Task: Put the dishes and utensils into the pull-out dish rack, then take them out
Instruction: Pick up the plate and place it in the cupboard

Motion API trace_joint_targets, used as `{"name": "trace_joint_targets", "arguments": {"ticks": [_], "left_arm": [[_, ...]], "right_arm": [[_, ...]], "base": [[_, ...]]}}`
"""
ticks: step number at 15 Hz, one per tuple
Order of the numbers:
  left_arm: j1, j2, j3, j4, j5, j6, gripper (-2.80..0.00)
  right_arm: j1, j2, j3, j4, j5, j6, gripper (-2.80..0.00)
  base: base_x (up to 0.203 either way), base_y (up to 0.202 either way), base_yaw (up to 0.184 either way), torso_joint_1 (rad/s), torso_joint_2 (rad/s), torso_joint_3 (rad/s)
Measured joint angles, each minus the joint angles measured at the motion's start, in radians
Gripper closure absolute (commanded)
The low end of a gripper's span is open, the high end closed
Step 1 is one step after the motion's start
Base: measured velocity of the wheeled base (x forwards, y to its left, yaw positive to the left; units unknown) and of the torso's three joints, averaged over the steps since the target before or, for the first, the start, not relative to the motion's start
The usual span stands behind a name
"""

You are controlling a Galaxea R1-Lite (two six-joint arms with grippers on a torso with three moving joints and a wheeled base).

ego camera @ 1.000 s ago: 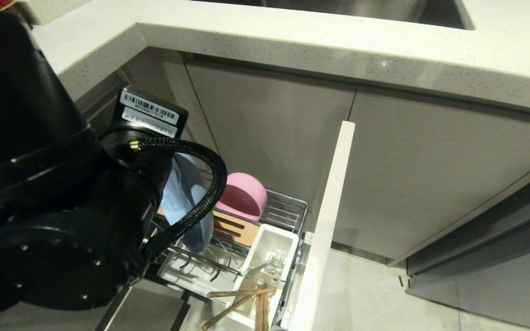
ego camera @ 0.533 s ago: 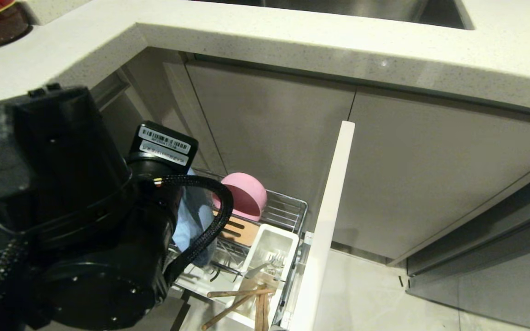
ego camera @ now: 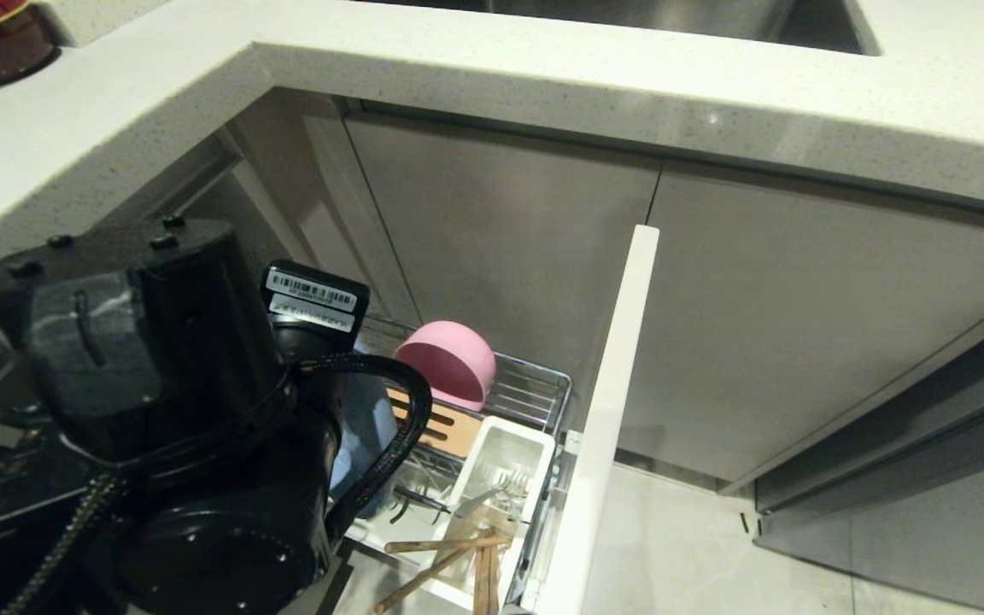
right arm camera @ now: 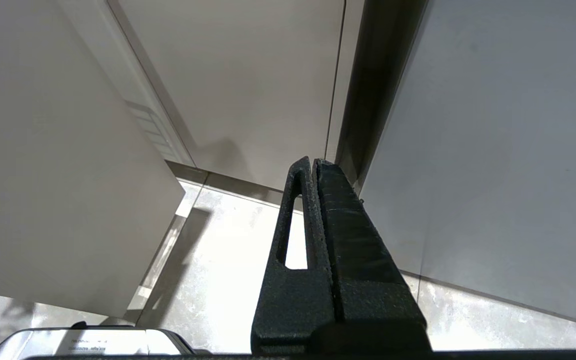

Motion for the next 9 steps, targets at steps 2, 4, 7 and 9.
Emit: {"name": "trace_joint_targets", "arguments": {"ticks": [2,4,7,9], "left_arm": [[0.0,-0.001,0.007,0.003,-0.005,-0.032,0.0],[0.0,-0.012,0.005,0.005,-0.007,-0.025,0.0],[-0.003,-0.052,0.0,0.005,-0.021,-0.004,0.0],[-0.004,-0.079,0.0,0.004,-0.033,-0.001,0.0]], "right_arm": [[0.0,0.0,0.0,0.0,0.0,0.0,0.0],[0.0,0.0,0.0,0.0,0.0,0.0,0.0],[0.0,0.0,0.0,0.0,0.0,0.0,0.0],[0.0,0.0,0.0,0.0,0.0,0.0,0.0]], "base": [[0.0,0.0,0.0,0.0,0.0,0.0],[0.0,0.0,0.0,0.0,0.0,0.0],[0.0,0.0,0.0,0.0,0.0,0.0],[0.0,0.0,0.0,0.0,0.0,0.0]]}}
